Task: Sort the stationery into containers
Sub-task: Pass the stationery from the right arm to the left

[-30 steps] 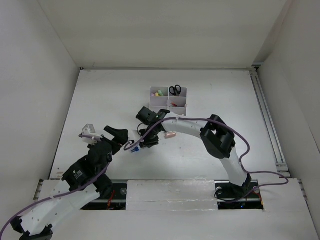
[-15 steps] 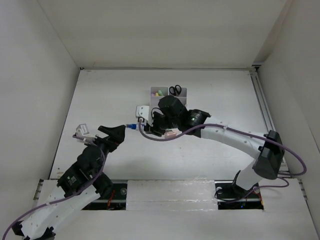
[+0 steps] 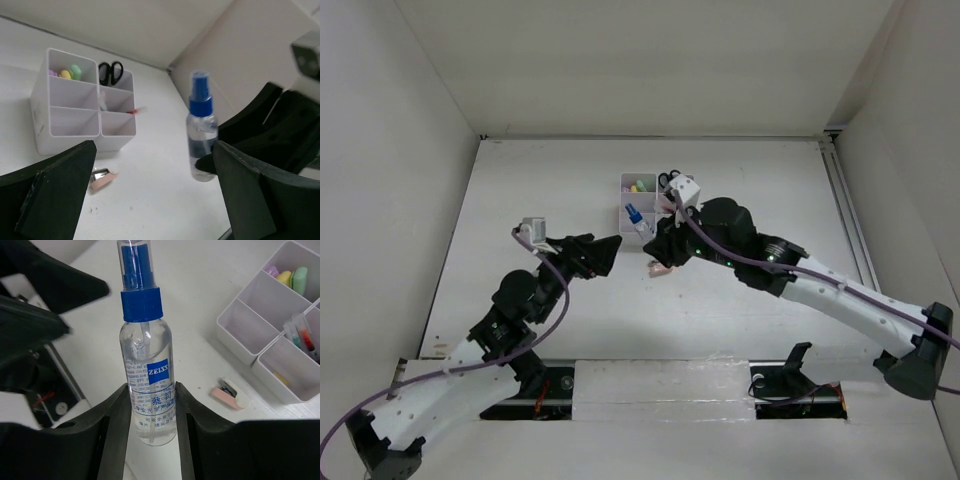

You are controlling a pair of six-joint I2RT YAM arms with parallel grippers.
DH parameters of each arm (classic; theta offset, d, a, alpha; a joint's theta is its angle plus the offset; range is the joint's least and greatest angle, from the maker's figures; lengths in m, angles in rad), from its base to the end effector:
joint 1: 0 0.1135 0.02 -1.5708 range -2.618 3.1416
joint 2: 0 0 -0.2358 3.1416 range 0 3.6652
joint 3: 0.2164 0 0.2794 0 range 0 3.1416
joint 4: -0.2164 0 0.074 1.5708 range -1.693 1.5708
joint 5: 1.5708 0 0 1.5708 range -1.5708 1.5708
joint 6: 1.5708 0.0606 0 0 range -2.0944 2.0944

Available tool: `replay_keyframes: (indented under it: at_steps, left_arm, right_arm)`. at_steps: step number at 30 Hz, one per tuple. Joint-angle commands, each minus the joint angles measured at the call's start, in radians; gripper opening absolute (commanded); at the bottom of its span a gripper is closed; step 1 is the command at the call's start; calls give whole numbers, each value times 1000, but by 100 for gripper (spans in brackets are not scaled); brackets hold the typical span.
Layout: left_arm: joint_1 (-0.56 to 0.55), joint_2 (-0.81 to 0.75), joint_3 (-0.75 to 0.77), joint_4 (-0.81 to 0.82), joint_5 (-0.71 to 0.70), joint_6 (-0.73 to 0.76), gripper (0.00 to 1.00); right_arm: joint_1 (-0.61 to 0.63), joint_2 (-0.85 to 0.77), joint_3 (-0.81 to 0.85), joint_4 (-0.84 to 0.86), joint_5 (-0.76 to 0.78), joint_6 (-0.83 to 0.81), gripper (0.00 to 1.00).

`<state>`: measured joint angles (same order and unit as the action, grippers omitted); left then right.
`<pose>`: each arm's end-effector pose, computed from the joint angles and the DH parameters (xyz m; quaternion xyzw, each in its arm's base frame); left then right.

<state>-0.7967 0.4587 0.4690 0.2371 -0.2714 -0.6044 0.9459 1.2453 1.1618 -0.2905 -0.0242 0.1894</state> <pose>0.1578 -0.1382 0.3131 -0.0478 0.6162 -0.4404 0.6512 0.2017 0.2821 0.3248 -0.3114 0.7653 0.3113 0.4696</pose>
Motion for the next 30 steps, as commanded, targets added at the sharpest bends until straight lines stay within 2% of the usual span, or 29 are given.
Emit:
replay_keyframes:
  at_steps: [1,4,11,23,26,30]
  left_arm:
    - [-2,132,83,189,174,94,100]
    - [-2,230,114,203,247,94,100]
    - [-2,273,112,332,417,61,100]
    - [-2,340,132,352,439,61,100]
    - [-2,362,143,352,428,61,97]
    - [-2,388,166,352,428,61,86]
  right_arm:
    - [4,-84,-36,146,-14,151,0]
    - [-6,-125,-71,146,-14,151,0]
    - [-56,-156,-134,156,-49,162,0]
    - [-59,-207,-212,283,-195,162,0]
    - [-50,-216,-212,294,-232,162,0]
    - [-27,-216,-221,320,-261,162,0]
